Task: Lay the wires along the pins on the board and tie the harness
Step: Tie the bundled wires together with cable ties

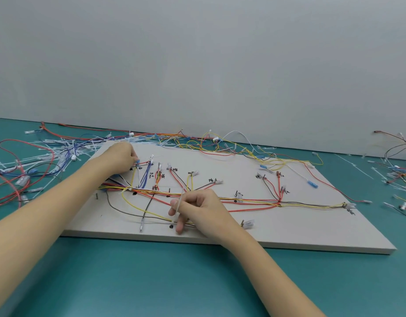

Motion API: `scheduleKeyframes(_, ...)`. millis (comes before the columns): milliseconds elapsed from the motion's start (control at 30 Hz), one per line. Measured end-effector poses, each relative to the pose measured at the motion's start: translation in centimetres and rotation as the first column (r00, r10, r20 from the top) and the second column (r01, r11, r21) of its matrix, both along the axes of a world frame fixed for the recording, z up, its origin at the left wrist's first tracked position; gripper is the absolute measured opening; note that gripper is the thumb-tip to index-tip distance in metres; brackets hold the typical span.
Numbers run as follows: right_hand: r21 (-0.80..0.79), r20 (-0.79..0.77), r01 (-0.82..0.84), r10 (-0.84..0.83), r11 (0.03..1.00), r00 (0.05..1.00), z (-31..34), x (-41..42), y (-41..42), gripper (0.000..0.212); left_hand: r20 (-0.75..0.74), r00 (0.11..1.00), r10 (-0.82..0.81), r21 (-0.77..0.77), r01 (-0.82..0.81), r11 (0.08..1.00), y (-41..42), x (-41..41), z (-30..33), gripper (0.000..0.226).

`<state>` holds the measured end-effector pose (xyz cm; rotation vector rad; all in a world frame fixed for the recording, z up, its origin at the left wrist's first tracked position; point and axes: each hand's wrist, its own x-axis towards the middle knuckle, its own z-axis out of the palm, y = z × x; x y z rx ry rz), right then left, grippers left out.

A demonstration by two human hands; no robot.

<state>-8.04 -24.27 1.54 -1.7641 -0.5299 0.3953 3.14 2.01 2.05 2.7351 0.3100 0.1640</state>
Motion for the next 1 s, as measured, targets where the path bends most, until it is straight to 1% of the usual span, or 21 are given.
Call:
scheduleKeyframes(133, -0.003, 0.008, -0.007, 0.007, 1.0, 1.0, 0.1, -0.1, 0.0, 0.027, -0.068, 0.998, 0.018, 0.04, -0.015, 0.999, 0.0, -0.2, -0.1, 0.028)
scheduleKeyframes(333, -0.004, 0.005, -0.008, 0.008, 1.0, 1.0, 0.1, -0.1, 0.0, 0.027, -0.089, 0.996, 0.023, 0.134, -0.011, 0.991, -0.1, -0.6, -0.1, 0.025)
scheduleKeyframes(433, -0.01, 0.012, -0.001, 0.001, 1.0, 1.0, 0.1, -0.1, 0.0, 0.029, -0.078, 0.997, 0.011, 0.175, 0.002, 0.985, -0.2, -0.6, -0.1, 0.017)
scheduleKeyframes(500, -0.009, 0.011, -0.002, 0.002, 1.0, 1.0, 0.0, -0.1, 0.0, 0.029, -0.066, 0.998, -0.008, 0.184, 0.02, 0.983, -0.1, -0.6, 0.1, 0.018)
scheduleKeyframes(600, -0.008, 0.006, -0.006, 0.006, 1.0, 1.0, 0.0, -0.1, 0.0, 0.028, 0.009, 0.997, -0.071, 0.228, 0.067, 0.971, 0.0, -0.6, 0.5, 0.015)
scheduleKeyframes(700, -0.01, 0.013, -0.007, 0.007, 1.0, 1.0, 0.0, 0.0, 0.0, 0.028, 0.023, 0.996, -0.086, 0.312, 0.074, 0.947, -0.3, -1.1, 0.6, 0.022)
scheduleKeyframes(767, -0.006, 0.02, -0.009, 0.009, 1.0, 1.0, 0.0, 0.0, 0.0, 0.029, 0.037, 0.996, -0.076, 0.34, 0.059, 0.938, -0.5, -1.4, 0.5, 0.023)
scheduleKeyframes(900, 0.001, 0.025, -0.004, 0.004, 1.0, 1.0, -0.1, 0.0, 0.1, 0.031, 0.069, 0.995, -0.076, 0.327, 0.05, 0.944, -0.2, -1.5, 0.5, 0.017)
scheduleKeyframes(1000, -0.003, 0.03, -0.006, 0.006, 1.0, 1.0, 0.0, -0.1, 0.0, 0.03, 0.045, 0.995, -0.085, 0.33, 0.065, 0.942, -0.1, -1.3, 0.6, 0.017)
